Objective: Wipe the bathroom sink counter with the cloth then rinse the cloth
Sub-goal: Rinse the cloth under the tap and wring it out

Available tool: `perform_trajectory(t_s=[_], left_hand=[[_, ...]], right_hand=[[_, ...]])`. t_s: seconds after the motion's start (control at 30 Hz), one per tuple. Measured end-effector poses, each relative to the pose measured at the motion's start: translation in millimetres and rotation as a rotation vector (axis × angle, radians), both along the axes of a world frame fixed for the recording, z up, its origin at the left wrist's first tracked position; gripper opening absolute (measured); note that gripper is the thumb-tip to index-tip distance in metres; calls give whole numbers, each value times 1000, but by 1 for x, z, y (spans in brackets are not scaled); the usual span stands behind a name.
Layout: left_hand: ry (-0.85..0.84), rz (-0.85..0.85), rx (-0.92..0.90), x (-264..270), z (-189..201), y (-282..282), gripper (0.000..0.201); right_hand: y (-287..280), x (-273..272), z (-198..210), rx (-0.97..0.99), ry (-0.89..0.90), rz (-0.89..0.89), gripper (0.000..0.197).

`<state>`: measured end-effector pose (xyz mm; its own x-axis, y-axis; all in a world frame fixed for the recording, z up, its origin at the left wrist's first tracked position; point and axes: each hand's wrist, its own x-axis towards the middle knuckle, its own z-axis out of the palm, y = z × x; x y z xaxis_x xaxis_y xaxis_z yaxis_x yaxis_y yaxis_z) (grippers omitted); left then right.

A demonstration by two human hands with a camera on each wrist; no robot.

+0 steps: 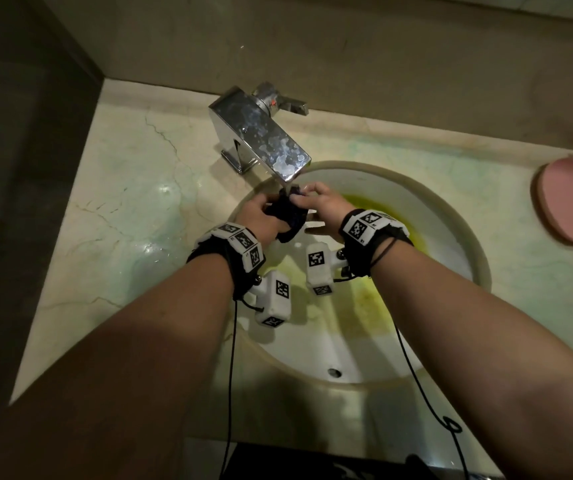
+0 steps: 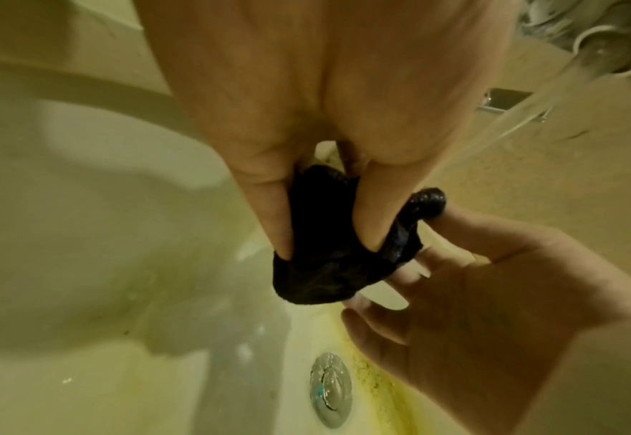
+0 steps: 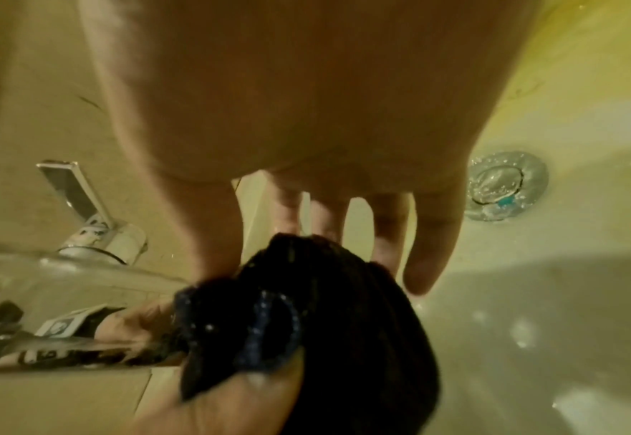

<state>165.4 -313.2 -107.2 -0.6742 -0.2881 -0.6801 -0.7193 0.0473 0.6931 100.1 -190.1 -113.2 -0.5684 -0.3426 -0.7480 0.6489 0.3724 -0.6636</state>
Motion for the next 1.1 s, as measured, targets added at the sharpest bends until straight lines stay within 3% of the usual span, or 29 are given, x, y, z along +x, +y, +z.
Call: perform_trajectory(t_s=[0.07, 0.1, 0.23, 0.3, 0.4, 0.57, 0.8, 0.97, 1.1], left_hand=[[42, -31, -46, 0, 1, -1, 51], [48, -47, -75, 0, 2, -1, 51], [-6, -36, 16, 4, 0, 1, 64], [-69, 43, 159, 4, -1, 3, 73], [-85, 106, 289, 1, -2, 6, 62], [11, 100, 207, -1, -3, 8, 55], [83, -76, -60, 3, -6, 2, 81], [94, -145, 14, 8, -7, 2, 55], [140, -166, -64, 6, -7, -2, 46]], right_hand=[[2, 2, -4, -48, -44, -11, 48], [0, 3, -4, -62, -55, -17, 52], [-1, 3, -5, -48, -13, -87, 37], [2, 2, -6, -66, 2, -117, 46], [3, 2, -7, -89, -4, -132, 62], [4, 10, -5, -44, 8, 96, 37], [-2, 13, -8, -97, 52, -26, 33], [-1, 18, -7, -28, 187, 91, 49], [-4, 20, -12, 20, 228, 132, 44]])
